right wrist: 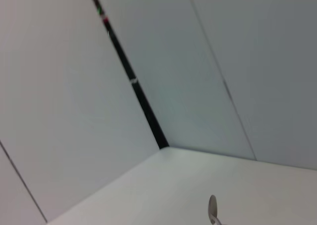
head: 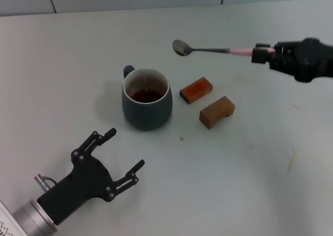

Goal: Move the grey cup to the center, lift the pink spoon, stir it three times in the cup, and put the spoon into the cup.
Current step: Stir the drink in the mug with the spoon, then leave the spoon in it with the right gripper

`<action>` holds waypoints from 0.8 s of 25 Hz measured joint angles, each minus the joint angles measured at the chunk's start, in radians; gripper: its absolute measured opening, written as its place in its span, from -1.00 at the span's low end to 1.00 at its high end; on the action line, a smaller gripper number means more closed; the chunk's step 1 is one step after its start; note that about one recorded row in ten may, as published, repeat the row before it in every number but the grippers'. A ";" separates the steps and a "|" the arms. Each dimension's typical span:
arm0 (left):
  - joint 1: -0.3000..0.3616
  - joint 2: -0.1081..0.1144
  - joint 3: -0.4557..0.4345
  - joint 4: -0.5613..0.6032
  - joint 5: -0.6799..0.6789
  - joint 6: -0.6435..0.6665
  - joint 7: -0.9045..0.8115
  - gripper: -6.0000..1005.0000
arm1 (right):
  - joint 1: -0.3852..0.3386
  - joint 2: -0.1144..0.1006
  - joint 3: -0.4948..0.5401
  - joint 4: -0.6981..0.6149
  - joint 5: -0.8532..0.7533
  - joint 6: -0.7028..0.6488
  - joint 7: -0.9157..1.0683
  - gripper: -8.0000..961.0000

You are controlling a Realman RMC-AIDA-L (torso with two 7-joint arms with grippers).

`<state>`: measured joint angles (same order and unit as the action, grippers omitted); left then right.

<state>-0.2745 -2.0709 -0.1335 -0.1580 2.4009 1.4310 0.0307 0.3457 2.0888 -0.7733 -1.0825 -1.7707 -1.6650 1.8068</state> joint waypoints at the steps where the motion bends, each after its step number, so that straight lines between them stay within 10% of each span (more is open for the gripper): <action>1: 0.000 0.000 0.000 0.000 0.000 0.000 0.001 0.69 | 0.000 -0.004 -0.024 -0.099 -0.016 0.000 0.082 -0.73; 11: 0.004 0.000 0.000 0.001 -0.005 -0.007 0.000 0.69 | 0.155 -0.037 -0.104 -0.559 -0.316 -0.112 0.542 -0.73; 20: 0.002 0.001 -0.001 0.002 -0.005 -0.016 -0.012 0.69 | 0.341 -0.072 -0.139 -0.669 -0.457 -0.245 0.730 -0.72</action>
<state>-0.2728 -2.0697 -0.1350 -0.1564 2.3958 1.4145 0.0192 0.6871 2.0164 -0.9128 -1.7513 -2.2273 -1.9101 2.5368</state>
